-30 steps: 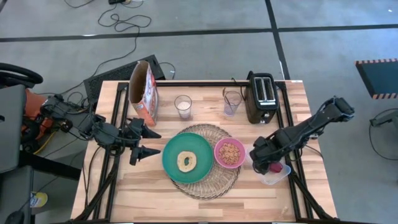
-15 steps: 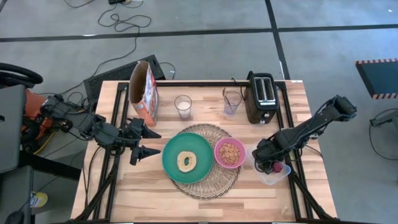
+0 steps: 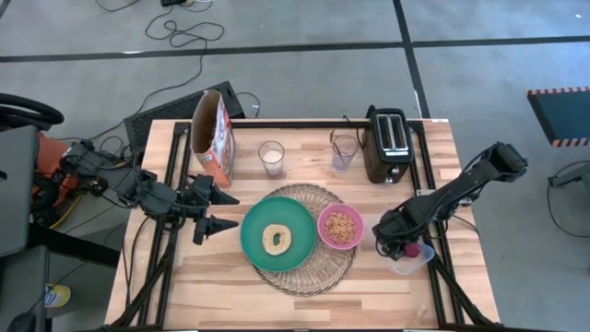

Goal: Arrange a breakfast setting
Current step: Put the apple on the brown placemat

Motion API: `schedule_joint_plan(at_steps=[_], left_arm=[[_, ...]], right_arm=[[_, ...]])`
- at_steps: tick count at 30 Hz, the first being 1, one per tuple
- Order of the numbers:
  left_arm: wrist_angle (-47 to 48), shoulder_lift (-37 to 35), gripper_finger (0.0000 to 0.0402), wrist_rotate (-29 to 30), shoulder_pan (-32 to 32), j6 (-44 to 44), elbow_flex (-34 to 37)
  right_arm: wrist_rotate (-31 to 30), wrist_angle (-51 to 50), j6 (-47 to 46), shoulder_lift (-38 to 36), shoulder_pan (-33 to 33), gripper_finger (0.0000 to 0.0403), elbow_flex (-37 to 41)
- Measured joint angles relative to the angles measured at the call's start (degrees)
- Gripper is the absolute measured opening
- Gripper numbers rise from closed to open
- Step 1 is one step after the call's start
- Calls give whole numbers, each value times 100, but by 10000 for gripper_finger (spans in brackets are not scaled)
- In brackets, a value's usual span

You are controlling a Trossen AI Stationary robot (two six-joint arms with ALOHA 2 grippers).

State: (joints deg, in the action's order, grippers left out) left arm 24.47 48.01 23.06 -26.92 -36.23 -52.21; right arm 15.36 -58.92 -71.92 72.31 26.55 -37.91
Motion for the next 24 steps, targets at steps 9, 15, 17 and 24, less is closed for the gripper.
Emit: schedule_joint_plan(at_steps=[9,15,17,24], left_arm=[[2,0,338,14,0,0,0],[4,0,338,21,0,0,0],[4,0,338,21,0,0,0],[4,0,338,23,0,0,0]], right_arm=[[65,87,42,0,2,324,177],[-6,94,155,14,4,334,193],[-22,92,171,16,4,335,199],[-32,62,198,16,4,307,171]])
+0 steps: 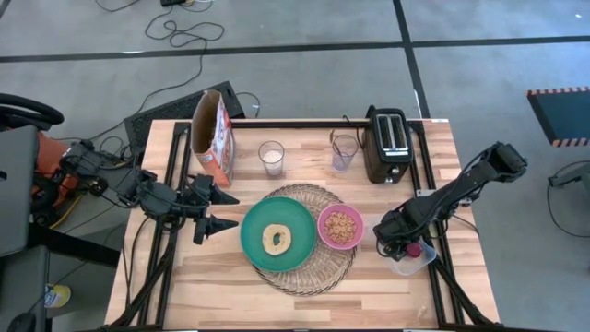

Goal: Arrange a breakfast setting
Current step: Put the apple on the brown placemat

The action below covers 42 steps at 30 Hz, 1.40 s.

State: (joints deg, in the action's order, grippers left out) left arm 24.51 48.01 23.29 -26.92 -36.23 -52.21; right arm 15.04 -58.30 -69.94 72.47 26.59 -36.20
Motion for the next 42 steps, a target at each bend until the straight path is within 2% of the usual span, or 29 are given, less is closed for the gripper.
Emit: schedule_joint_plan(at_steps=[6,11,16,19,25,30,33,37,42], left_arm=[[0,0,338,2,0,-24,0],[0,0,338,4,0,-24,0],[0,0,338,4,0,-24,0],[-1,0,338,4,0,-24,0],[-224,0,338,-37,0,90,2],[-560,102,338,72,2,252,2],[-928,316,338,75,12,424,2],[-1535,728,338,52,20,717,2],[-2173,1154,338,-180,232,763,4]], right_arm=[[-270,-166,228,-46,-6,295,-520],[-473,-994,452,-50,3,296,-1399],[-952,-1604,462,-52,0,296,-2386],[-1585,-1441,463,-57,-2,296,-2939],[-3086,190,871,-61,-48,296,-3373],[-3611,2022,1665,12,-219,296,-3371],[-3736,3425,2295,177,-430,296,-3393],[-3608,5131,3062,444,-641,296,-3394],[-3217,6303,3523,867,-818,296,-3469]])
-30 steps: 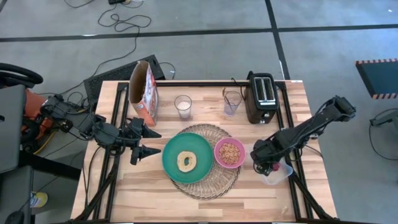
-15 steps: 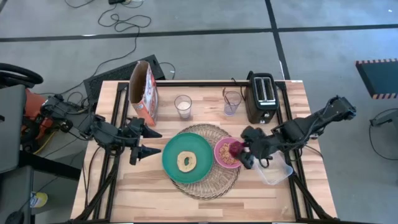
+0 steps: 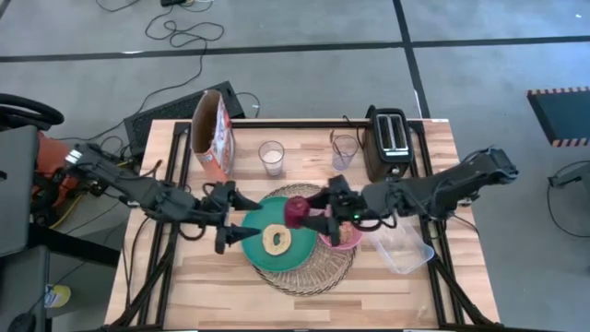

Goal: Arrange a breakfast setting
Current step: Put the apple on the brown placemat

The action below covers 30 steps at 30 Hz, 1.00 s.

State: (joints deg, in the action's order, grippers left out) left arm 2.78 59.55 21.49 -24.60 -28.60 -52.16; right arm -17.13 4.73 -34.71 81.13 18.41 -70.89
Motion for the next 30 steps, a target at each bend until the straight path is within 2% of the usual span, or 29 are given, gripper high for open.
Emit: schedule_joint_plan(at_steps=[5,11,22,25,30], left_arm=[[-520,295,338,-427,259,-133,0],[-791,544,338,-659,406,-191,-6],[-1016,621,336,-727,473,81,-6],[-1043,614,314,-734,474,131,-9],[-985,612,243,-732,474,154,-9]], right_arm=[[141,67,194,426,-87,296,-303],[374,33,240,884,-180,296,-653],[845,648,218,1267,-349,296,-826],[851,835,187,1308,-375,296,-833],[933,839,213,1313,-414,300,-831]])
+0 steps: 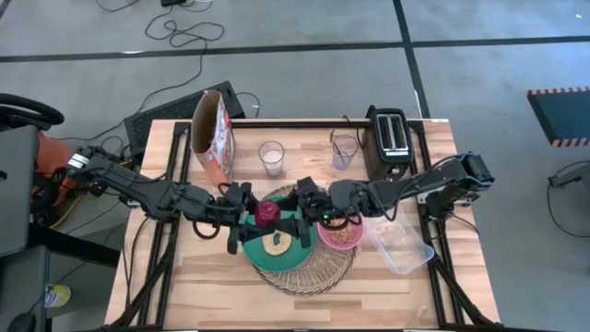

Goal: Arrange a breakfast setting
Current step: Put the apple on the brown placemat

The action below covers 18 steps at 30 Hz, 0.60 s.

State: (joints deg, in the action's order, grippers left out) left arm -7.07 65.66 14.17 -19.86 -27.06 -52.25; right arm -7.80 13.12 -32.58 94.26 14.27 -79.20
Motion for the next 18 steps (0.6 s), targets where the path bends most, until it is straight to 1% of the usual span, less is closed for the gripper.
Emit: schedule_joint_plan(at_steps=[6,11,14,18], left_arm=[[86,-19,239,-2,0,195,-4],[569,-184,239,48,0,236,-4],[664,-248,239,93,47,267,-4],[881,-173,239,-8,185,235,-2]], right_arm=[[32,41,8,-12,-25,331,4],[54,-179,-10,-130,-34,362,4],[36,-307,5,-227,-38,378,-2],[24,-421,279,-192,-101,392,9]])
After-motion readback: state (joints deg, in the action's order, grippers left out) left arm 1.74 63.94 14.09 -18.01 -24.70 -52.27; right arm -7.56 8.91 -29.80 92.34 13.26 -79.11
